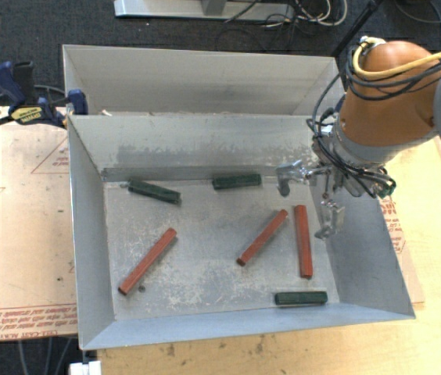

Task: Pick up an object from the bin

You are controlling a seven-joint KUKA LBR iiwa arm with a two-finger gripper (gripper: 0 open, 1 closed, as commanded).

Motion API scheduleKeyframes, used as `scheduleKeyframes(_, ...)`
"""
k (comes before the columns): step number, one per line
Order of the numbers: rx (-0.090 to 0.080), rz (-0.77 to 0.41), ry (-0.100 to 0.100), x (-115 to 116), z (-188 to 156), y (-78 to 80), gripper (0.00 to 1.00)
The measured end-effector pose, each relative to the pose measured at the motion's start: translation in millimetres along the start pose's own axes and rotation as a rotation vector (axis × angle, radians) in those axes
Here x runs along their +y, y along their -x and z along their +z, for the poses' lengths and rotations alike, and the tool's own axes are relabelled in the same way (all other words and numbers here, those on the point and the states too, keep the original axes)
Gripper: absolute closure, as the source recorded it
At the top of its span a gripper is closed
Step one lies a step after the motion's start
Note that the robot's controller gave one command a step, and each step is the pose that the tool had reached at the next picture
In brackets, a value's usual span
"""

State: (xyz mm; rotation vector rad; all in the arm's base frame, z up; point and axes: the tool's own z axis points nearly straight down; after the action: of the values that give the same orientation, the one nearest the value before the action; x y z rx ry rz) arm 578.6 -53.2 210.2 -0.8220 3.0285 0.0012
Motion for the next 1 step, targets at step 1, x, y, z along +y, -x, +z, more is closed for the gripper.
scheduleKeyframes(1,0.005,-0.012,0.004,-7.0,143.2,-15.1,0.0)
